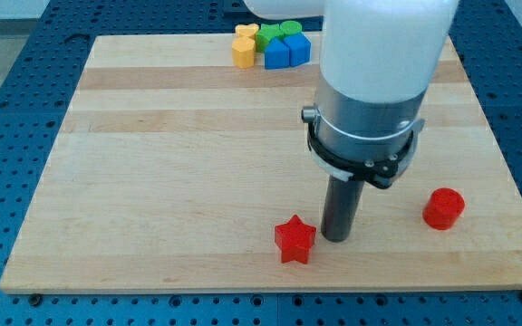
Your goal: Slide the red star towards bottom left
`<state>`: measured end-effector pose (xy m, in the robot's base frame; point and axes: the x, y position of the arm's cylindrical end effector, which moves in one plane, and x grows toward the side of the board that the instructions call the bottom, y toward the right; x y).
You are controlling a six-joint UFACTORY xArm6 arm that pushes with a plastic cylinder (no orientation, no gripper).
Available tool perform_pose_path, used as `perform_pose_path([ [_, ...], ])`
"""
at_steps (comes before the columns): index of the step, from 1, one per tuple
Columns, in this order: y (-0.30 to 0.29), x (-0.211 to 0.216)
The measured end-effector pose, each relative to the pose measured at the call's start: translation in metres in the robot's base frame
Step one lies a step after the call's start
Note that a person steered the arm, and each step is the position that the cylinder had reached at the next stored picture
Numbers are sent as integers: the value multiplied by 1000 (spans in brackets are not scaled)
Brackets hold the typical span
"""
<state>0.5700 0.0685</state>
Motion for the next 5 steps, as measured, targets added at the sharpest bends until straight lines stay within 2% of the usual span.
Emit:
perform_pose_path([
  [2, -56, 6],
  [5, -106, 6],
])
